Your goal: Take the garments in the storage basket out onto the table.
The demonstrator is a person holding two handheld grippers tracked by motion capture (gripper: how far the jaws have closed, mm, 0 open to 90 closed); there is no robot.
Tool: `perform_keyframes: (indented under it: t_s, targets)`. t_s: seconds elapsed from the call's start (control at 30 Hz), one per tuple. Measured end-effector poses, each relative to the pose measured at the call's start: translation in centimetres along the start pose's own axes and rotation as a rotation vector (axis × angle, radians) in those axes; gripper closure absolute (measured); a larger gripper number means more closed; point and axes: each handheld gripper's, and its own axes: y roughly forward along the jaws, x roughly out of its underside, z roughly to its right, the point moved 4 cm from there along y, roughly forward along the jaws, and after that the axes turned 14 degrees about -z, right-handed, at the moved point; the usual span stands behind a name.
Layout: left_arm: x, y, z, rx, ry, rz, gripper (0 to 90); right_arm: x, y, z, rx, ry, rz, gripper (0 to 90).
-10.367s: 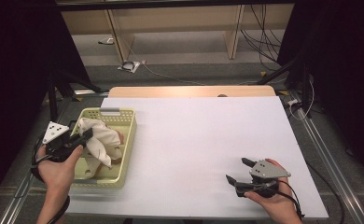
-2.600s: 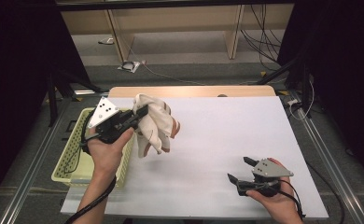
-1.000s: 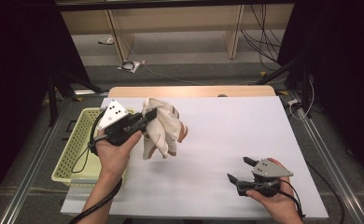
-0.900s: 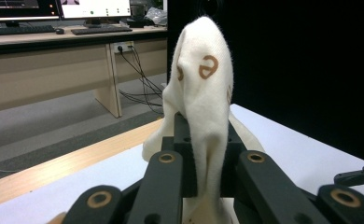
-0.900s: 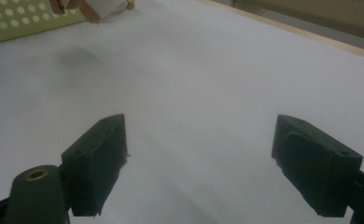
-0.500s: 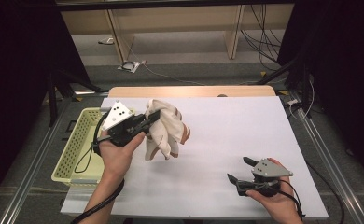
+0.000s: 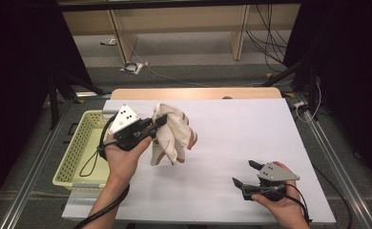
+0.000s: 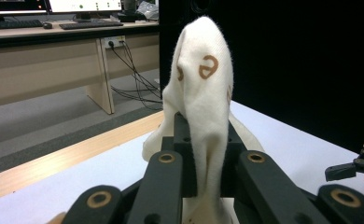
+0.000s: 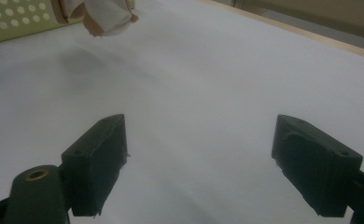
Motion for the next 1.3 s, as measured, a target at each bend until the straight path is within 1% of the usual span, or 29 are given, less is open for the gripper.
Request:
perform_keyframes:
  t_s: [0.3, 0.7, 0.9, 1.07, 1.3]
  targets:
    - [0.4, 0.6, 0.1, 0.005, -0.004, -0.014, 83.2, 0.0, 0.0, 0.0, -0.002, 0.0, -0.003, 19.1]
    - [1.1, 1.7, 0.4, 0.014, -0.007, -0.04, 83.1, 0.0, 0.0, 0.0, -0.003, 0.0, -0.004, 19.1]
    - [1.6, 2.6, 0.8, 0.026, -0.006, -0.064, 82.8, 0.0, 0.0, 0.0, -0.003, -0.001, -0.005, 19.1]
    - [2.3, 3.5, 1.2, 0.035, 0.0, -0.095, 82.5, 0.1, 0.0, 0.0, -0.003, -0.001, -0.005, 19.1]
    - [3.3, 4.8, 1.7, 0.049, -0.003, -0.135, 82.2, 0.1, 0.0, 0.0, -0.002, -0.002, -0.006, 19.1]
